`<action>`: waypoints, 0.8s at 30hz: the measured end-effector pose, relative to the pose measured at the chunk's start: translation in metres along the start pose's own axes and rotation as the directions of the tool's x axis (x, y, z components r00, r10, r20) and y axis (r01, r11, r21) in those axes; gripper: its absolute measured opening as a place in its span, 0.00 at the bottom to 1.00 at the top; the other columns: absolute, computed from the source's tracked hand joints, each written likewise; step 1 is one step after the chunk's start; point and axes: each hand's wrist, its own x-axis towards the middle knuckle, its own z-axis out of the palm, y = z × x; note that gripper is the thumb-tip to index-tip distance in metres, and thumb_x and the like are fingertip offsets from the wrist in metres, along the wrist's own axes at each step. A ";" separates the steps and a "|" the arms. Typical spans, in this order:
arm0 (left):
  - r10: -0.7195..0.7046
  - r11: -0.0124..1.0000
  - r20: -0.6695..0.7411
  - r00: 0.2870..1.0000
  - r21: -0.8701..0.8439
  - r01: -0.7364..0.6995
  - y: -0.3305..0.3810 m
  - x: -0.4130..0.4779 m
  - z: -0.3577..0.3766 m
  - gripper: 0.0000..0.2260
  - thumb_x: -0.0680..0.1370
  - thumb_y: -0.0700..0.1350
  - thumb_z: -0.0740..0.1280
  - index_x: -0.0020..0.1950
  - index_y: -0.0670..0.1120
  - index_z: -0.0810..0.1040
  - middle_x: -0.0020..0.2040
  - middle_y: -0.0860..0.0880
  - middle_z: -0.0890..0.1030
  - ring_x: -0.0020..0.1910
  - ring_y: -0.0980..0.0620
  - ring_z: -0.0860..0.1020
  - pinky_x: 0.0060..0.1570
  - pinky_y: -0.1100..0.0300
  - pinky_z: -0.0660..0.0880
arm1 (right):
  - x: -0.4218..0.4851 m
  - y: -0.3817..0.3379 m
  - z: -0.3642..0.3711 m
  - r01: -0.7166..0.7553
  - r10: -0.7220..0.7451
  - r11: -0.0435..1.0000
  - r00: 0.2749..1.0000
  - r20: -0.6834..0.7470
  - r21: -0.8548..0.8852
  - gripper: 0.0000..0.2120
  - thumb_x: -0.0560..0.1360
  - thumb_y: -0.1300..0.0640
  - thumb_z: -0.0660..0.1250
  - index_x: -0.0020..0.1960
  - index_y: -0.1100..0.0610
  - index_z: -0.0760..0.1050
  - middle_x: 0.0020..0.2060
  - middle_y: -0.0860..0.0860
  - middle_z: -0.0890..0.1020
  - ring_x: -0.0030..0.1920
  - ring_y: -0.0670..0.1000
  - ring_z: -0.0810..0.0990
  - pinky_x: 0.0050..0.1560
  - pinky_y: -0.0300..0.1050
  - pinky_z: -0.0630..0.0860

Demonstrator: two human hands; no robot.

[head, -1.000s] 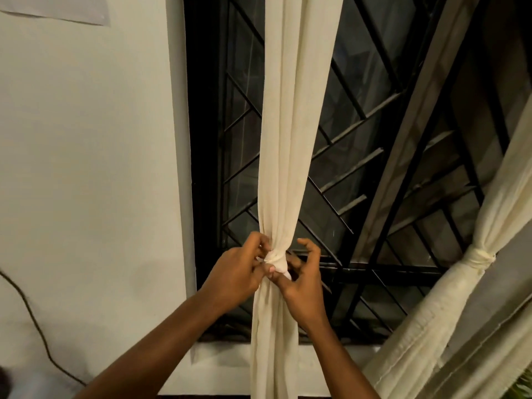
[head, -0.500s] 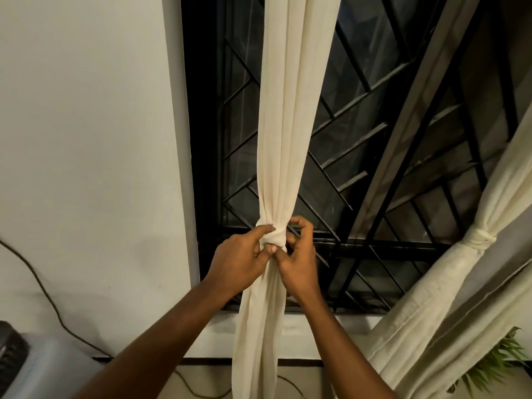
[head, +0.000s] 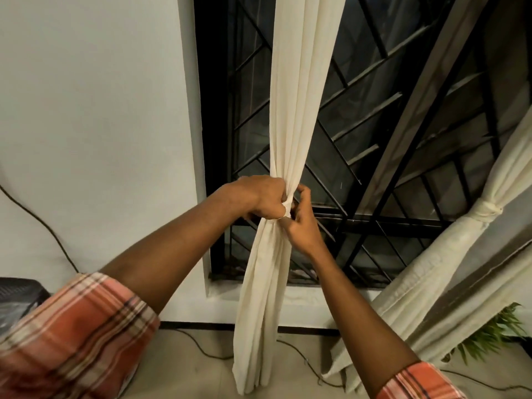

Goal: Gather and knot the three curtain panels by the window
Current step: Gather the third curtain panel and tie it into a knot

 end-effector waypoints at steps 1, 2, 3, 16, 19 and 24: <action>-0.008 1.000 0.031 0.999 -0.021 0.009 0.001 0.000 0.001 0.09 0.70 0.41 0.64 0.48 0.45 0.79 0.40 0.44 0.81 0.32 0.47 0.81 0.26 0.60 0.77 | -0.001 0.001 0.001 -0.001 0.001 1.000 1.000 -0.005 -0.001 0.32 0.71 0.68 0.66 0.68 0.48 0.58 0.58 0.51 0.79 0.55 0.49 0.80 0.57 0.58 0.78; -0.011 0.999 0.067 0.998 -0.052 0.014 0.000 -0.001 0.003 0.12 0.70 0.41 0.64 0.53 0.45 0.79 0.44 0.43 0.81 0.34 0.46 0.81 0.25 0.60 0.77 | -0.002 0.003 0.001 0.001 -0.001 1.000 1.000 -0.006 0.003 0.33 0.70 0.70 0.65 0.68 0.48 0.58 0.61 0.52 0.76 0.57 0.48 0.80 0.58 0.58 0.77; -0.004 0.995 0.106 0.994 -0.098 0.014 -0.002 -0.001 0.004 0.15 0.71 0.40 0.65 0.56 0.46 0.79 0.48 0.42 0.81 0.37 0.46 0.81 0.26 0.60 0.77 | -0.003 0.004 -0.001 -0.002 0.002 1.000 1.000 -0.003 0.013 0.35 0.68 0.71 0.64 0.68 0.47 0.58 0.63 0.53 0.75 0.57 0.49 0.80 0.59 0.58 0.77; 0.009 0.997 -0.038 0.999 -0.079 -0.012 -0.015 -0.030 0.032 0.18 0.78 0.58 0.62 0.59 0.45 0.74 0.48 0.43 0.81 0.39 0.45 0.82 0.41 0.49 0.81 | -0.023 0.026 0.016 -0.075 0.077 0.996 0.996 0.051 -0.053 0.22 0.73 0.67 0.68 0.64 0.54 0.66 0.52 0.43 0.78 0.49 0.35 0.78 0.46 0.33 0.73; 0.053 0.996 -0.308 0.950 0.089 -0.026 -0.027 -0.042 0.075 0.19 0.80 0.54 0.59 0.68 0.47 0.65 0.55 0.43 0.80 0.49 0.41 0.80 0.48 0.47 0.77 | -0.027 0.035 0.016 -0.096 0.098 0.992 0.995 0.019 -0.087 0.14 0.75 0.65 0.67 0.59 0.55 0.72 0.48 0.44 0.80 0.46 0.36 0.79 0.44 0.30 0.72; -0.103 0.909 -0.634 0.766 -0.373 -0.186 -0.040 -0.058 0.118 0.25 0.78 0.49 0.64 0.71 0.53 0.55 0.51 0.50 0.80 0.38 0.50 0.81 0.39 0.56 0.78 | -0.031 0.042 0.021 -0.119 0.125 0.983 0.992 0.036 -0.140 0.12 0.76 0.62 0.66 0.60 0.58 0.76 0.51 0.50 0.82 0.51 0.47 0.80 0.50 0.40 0.76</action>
